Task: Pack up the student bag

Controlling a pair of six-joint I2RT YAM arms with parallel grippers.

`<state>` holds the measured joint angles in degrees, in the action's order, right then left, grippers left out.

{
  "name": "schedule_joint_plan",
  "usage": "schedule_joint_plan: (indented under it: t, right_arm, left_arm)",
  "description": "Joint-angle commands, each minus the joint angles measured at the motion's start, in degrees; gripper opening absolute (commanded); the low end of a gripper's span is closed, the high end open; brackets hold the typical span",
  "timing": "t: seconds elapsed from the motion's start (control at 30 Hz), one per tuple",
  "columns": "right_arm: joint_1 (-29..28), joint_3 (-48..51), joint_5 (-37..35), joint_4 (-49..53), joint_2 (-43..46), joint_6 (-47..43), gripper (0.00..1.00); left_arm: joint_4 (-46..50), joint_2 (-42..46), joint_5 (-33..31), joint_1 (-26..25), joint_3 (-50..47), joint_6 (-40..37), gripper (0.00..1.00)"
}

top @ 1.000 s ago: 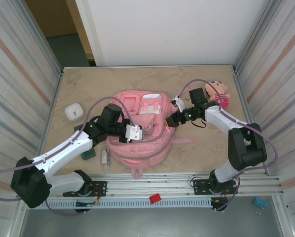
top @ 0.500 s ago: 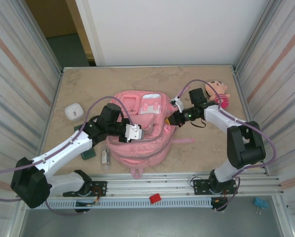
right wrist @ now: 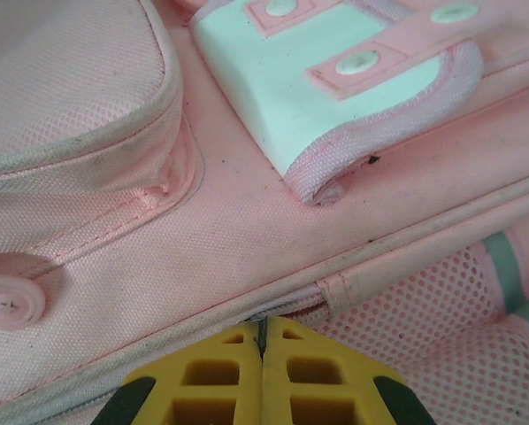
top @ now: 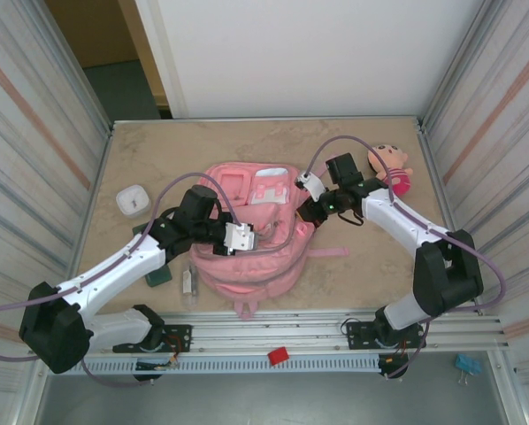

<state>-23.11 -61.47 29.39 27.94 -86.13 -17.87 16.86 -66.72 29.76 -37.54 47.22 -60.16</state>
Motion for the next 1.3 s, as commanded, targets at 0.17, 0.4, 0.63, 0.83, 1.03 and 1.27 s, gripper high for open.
schedule_joint_plan:
  t: [0.17,0.4,0.63,0.83,1.03,1.27]
  right_arm:
    - [0.1,-7.3,3.6,12.1,-0.7,4.0,0.00]
    - [0.4,-4.8,8.0,11.6,-1.5,8.5,0.00]
    - [0.9,-2.7,8.4,8.3,-1.8,10.5,0.05]
    - [3.7,0.6,9.4,2.9,-2.1,11.1,0.23]
    - [4.0,1.5,11.7,0.7,-2.5,9.8,0.32]
    - [5.3,4.8,14.0,-4.6,2.0,8.4,0.51]
  left_arm:
    - [-3.3,3.6,4.0,-0.3,2.4,-1.4,0.05]
    - [-4.3,3.4,5.2,-0.3,2.2,-0.8,0.05]
    - [-4.7,4.1,5.4,-0.3,1.7,-0.1,0.05]
    - [-5.1,4.4,5.4,-0.3,1.7,0.0,0.05]
    - [-5.2,4.5,5.2,-0.3,1.7,0.0,0.05]
    - [-5.3,4.4,5.3,-0.2,1.6,-0.1,0.05]
